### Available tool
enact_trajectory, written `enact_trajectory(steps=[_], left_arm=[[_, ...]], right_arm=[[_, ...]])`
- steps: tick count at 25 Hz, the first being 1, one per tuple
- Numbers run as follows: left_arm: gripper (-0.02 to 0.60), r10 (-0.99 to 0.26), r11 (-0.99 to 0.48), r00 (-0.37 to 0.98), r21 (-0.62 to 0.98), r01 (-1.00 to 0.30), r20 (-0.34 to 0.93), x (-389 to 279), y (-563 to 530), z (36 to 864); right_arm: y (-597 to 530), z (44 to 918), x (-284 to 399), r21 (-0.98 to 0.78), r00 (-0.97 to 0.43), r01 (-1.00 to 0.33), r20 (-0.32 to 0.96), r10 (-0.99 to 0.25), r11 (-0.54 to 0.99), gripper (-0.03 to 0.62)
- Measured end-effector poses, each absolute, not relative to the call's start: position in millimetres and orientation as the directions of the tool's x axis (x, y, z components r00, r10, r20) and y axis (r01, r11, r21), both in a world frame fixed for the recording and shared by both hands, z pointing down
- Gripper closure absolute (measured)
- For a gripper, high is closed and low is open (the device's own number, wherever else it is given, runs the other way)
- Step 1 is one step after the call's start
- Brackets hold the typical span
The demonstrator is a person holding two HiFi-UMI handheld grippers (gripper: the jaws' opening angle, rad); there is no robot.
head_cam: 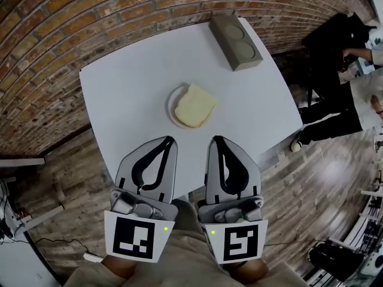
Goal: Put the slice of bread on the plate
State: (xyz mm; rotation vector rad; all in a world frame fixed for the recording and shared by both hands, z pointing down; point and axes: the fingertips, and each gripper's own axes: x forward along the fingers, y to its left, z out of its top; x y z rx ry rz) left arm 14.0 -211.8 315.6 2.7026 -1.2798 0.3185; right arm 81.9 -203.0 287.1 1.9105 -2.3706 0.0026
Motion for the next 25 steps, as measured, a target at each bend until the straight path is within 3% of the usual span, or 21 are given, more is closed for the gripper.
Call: enact_trajectory(steps=[25], left_arm=[[0.572, -0.711, -0.685, 0.674, 0.017, -0.728, 0.199, 21.8, -168.3, 285.9]], right_arm=[[-158.0, 279.4, 70.9, 0.028, -0.210, -0.976, 0.109, -0.972, 0.214, 0.588]])
